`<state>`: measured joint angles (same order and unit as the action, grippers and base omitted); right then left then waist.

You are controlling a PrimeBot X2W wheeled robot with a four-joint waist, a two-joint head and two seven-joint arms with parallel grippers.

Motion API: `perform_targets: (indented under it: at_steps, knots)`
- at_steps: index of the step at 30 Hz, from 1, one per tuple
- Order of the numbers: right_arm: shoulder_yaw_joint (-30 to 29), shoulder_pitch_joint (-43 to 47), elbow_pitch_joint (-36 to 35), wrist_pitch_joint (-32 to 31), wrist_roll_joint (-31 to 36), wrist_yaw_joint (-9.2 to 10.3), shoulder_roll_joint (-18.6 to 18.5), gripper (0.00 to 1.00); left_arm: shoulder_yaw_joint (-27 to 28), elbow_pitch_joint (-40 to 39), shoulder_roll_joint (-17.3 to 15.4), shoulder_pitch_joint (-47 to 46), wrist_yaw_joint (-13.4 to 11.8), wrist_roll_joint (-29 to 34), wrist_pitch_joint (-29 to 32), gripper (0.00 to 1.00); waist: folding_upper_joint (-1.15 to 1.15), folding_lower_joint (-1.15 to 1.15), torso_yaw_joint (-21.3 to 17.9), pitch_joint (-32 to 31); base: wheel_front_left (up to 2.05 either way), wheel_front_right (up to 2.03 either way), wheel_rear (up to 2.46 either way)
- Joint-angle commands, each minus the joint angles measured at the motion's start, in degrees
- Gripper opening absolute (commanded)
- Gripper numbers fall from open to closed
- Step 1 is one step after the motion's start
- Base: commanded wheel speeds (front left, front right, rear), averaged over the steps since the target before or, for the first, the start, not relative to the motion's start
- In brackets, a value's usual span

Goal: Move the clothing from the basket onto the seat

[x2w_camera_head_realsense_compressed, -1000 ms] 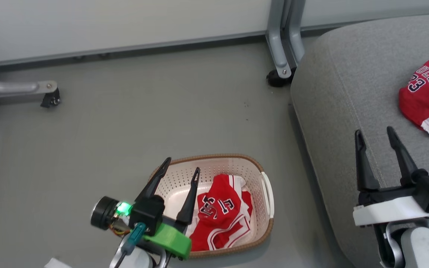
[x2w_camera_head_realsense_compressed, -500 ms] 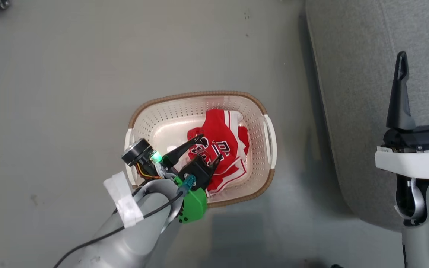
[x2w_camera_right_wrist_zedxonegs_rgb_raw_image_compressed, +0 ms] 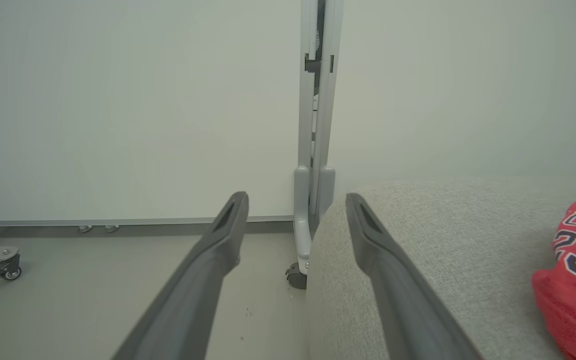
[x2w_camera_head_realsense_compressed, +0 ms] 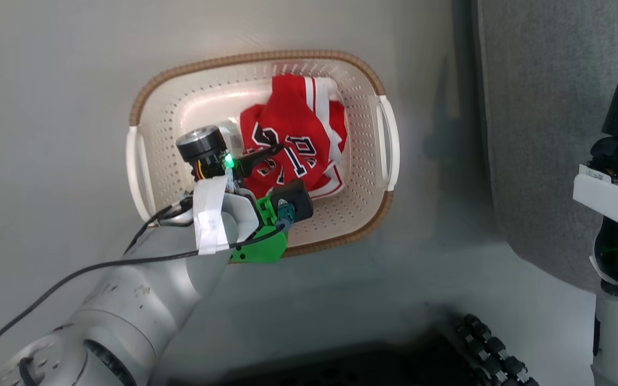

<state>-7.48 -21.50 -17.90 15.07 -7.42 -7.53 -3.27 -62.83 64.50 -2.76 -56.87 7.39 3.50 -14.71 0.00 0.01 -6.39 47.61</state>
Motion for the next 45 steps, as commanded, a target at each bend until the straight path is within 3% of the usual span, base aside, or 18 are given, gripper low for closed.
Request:
perform_targets:
  at_steps: [1,12,32,33,34,40,45]
  knots:
    - [-0.2,-1.1,-0.6,0.2,-0.5,0.08,0.1,1.0,-0.9,0.8,-0.3,-1.6,0.1,-0.2,-0.3,1.0,0.0,-0.01,-2.3,6.1,0.0,0.0,0.0]
    - [0.7,-1.2,-1.2,0.2,-0.2,0.08,0.3,1.0,-6.8,2.6,-0.3,-6.3,0.1,-4.2,-0.4,1.0,0.0,-0.01,-2.7,9.5,0.0,0.0,0.0]
    - [0.2,-2.3,-2.9,0.2,0.7,0.08,0.0,1.0,-8.7,4.0,-0.3,-9.2,-1.8,-5.5,0.5,1.0,0.0,-0.01,-3.4,13.5,0.0,0.0,0.0]
    - [0.1,-2.4,-3.1,0.2,0.6,0.08,0.1,1.0,-8.5,4.0,-0.3,-9.2,-1.7,-5.7,0.3,0.25,0.0,-0.01,-3.5,13.4,0.0,0.0,0.0]
    - [0.0,-2.4,-3.2,0.2,0.4,0.08,0.1,1.0,-8.5,4.1,-0.3,-9.2,-1.7,-5.9,0.1,0.0,0.0,-0.01,-3.5,13.4,0.0,0.0,0.0]
    - [-0.2,-2.3,-3.1,0.2,0.3,0.08,0.2,1.0,-7.3,2.3,-0.3,-8.0,-3.3,-8.0,-0.5,0.0,0.0,-0.01,-3.7,11.8,0.0,0.0,0.0]
    - [0.1,-2.1,-2.1,0.2,0.1,0.08,0.3,1.0,-5.3,-4.7,-3.0,-4.6,-4.7,-9.9,-0.5,0.0,0.0,-0.01,-3.6,8.3,0.0,0.0,0.0]
